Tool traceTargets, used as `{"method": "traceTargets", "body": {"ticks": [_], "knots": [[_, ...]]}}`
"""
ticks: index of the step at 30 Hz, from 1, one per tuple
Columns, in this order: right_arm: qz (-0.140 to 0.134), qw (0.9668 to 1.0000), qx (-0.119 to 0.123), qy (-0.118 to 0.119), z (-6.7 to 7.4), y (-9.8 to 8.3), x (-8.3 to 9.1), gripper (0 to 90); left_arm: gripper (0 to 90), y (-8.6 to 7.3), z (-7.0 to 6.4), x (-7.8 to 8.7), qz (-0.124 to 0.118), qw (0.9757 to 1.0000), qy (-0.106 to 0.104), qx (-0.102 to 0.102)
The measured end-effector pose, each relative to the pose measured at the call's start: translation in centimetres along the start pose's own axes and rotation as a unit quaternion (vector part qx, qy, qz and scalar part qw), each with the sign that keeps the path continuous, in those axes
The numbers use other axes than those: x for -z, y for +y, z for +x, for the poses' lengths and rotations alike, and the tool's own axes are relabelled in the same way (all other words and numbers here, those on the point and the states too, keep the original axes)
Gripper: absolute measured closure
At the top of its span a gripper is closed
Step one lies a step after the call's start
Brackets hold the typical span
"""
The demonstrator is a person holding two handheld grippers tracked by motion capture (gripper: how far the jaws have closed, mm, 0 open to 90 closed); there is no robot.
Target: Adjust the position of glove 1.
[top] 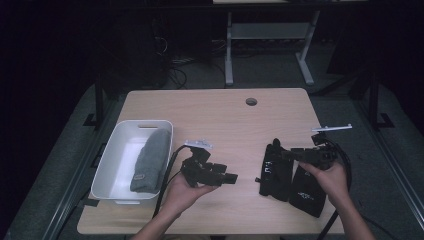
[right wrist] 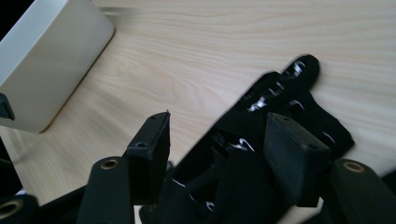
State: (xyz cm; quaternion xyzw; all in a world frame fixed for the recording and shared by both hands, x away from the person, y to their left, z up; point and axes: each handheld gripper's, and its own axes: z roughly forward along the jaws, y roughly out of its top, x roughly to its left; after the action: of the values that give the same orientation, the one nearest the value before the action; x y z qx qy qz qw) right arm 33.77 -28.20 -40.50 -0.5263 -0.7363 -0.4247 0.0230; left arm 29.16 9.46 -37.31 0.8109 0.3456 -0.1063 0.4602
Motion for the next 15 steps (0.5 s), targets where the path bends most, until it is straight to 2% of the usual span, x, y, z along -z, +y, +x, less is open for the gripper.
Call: {"method": "traceTargets", "body": {"ticks": [15], "knots": [[0.006, 0.9987, -0.006, -0.050, -2.2, -3.7, 2.0, 42.2, 35.5, -0.2, -0.1, -1.1, 0.010, 0.9999, -0.007, -0.005]]}}
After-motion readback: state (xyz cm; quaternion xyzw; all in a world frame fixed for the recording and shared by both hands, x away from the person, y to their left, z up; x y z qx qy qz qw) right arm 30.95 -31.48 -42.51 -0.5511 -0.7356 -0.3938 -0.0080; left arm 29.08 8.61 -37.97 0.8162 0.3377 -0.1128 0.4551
